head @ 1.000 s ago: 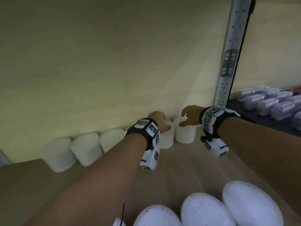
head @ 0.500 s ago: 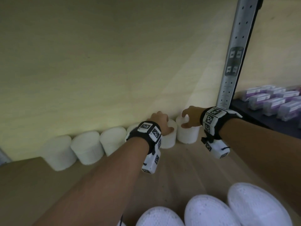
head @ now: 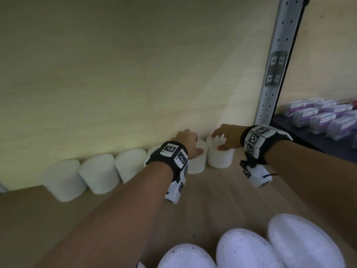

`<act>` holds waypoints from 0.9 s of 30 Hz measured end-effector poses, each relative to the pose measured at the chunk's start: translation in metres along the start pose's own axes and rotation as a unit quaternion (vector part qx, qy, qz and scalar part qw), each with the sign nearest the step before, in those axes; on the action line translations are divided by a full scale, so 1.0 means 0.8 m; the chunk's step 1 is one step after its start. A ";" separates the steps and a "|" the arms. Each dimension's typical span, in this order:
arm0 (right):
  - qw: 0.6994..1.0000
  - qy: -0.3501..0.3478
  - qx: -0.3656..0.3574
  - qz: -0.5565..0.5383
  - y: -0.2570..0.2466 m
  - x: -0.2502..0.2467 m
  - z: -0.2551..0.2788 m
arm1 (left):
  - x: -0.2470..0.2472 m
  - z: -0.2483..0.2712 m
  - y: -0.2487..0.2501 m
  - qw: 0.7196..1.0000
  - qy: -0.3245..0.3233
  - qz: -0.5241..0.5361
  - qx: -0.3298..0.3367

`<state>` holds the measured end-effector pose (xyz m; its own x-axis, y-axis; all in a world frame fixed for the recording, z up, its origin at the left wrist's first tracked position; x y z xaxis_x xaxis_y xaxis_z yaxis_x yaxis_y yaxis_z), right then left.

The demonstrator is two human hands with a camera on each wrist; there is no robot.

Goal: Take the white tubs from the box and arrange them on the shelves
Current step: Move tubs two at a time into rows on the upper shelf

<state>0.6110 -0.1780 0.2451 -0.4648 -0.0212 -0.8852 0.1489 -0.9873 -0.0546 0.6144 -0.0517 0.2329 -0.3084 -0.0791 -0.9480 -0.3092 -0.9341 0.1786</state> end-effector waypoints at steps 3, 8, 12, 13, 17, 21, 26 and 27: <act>1.000 -0.010 -0.011 0.005 0.000 0.001 0.002 | 0.001 0.001 0.001 1.000 0.001 0.001 -0.004; 0.997 0.070 0.017 -0.028 0.006 -0.023 0.008 | 0.000 0.002 0.001 1.000 0.009 0.003 -0.005; 0.997 0.051 0.056 -0.003 0.012 -0.017 0.006 | 0.000 0.001 0.000 1.000 0.006 0.008 -0.003; 0.998 0.043 0.056 0.000 0.011 -0.013 0.005 | 0.000 0.001 0.000 1.000 0.004 0.009 -0.004; 0.998 0.039 0.052 -0.007 0.013 -0.001 -0.002 | 0.000 0.001 0.002 1.000 0.003 0.011 -0.007; 0.998 0.031 0.045 -0.017 0.015 0.000 -0.005 | 0.000 0.002 0.003 1.000 0.003 0.010 -0.010; 1.000 0.021 0.021 -0.008 0.012 0.000 -0.003 | -0.001 0.003 0.002 1.000 0.009 0.017 -0.017; 1.000 0.012 0.013 -0.006 0.010 0.000 -0.002 | -0.001 0.003 0.002 1.000 0.009 0.017 -0.017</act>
<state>0.6136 -0.1860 0.2438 -0.4444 -0.0063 -0.8958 0.1211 -0.9912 -0.0531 0.6117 -0.0525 0.2343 -0.3017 -0.1168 -0.9462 -0.2683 -0.9420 0.2018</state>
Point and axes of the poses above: each hand's wrist, its own z-axis away from the middle knuckle, its own x-axis out of the palm, y = z × x, the point moved 9 cm from there along -z, towards the middle knuckle, and after that the axes turned 13 degrees about -y, right-handed, at the moved point
